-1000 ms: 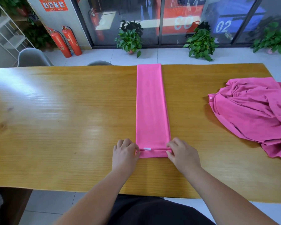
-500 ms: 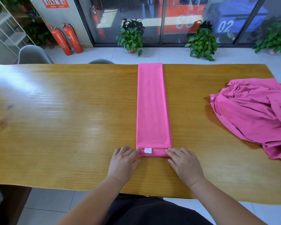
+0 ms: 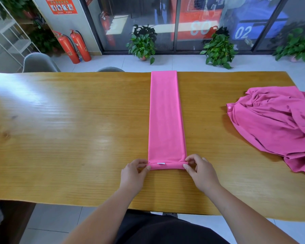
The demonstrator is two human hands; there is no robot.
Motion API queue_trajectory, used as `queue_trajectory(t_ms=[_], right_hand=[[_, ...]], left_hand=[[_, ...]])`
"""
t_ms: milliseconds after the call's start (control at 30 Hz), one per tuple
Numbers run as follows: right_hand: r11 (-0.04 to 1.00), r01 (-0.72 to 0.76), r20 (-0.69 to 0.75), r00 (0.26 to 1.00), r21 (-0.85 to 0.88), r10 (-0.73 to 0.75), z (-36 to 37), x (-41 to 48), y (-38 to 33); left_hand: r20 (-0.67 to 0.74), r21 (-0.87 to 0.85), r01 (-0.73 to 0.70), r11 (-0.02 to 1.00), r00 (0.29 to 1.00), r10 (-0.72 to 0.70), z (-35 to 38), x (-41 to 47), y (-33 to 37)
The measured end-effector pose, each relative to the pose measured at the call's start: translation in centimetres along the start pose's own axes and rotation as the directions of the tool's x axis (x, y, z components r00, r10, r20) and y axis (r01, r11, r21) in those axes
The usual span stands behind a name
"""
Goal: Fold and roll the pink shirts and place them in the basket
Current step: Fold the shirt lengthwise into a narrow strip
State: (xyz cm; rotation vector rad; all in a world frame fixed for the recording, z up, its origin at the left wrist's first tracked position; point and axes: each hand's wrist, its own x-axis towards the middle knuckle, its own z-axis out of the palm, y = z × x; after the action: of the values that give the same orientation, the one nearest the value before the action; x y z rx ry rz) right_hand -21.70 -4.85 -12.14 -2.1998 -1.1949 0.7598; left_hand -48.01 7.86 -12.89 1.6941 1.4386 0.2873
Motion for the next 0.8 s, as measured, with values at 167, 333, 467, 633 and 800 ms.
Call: queue_trajectory(t_ms=[167, 333, 467, 633, 800], right_hand=[[0.996, -0.07, -0.048, 0.997, -0.059, 0.068, 0.1, 0.5, -1.0], [0.892, 0.058, -0.158, 0.977, -0.449, -0.143, 0.4, 1.8, -1.8], [0.743, 0.254, -0.075, 0.923, -0.619, -0.378, 1.8, 1.7, -0.3], [0.632, 0.372, -0.047, 0.838, -0.68, -0.544, 2.6, -0.7, 2.4], [0.682, 0.341, -0.02, 0.887, -0.647, -0.462, 2.6, -0.9, 2.4]], left_hand=[[-0.087, 0.15, -0.011, 0.989, 0.996, 0.025, 0.2, 0.5, 1.3], [-0.159, 0.51, -0.183, 0.841, 0.94, 0.301, 0.5, 1.6, 2.5], [0.058, 0.711, -0.423, 0.561, 0.831, 0.553, 0.8, 2.3, 1.3], [0.043, 0.673, -0.501, 0.545, 0.762, 0.647, 0.9, 0.3, -0.9], [0.029, 0.601, -0.423, 0.678, 0.859, 0.51, 0.7, -0.3, -0.8]])
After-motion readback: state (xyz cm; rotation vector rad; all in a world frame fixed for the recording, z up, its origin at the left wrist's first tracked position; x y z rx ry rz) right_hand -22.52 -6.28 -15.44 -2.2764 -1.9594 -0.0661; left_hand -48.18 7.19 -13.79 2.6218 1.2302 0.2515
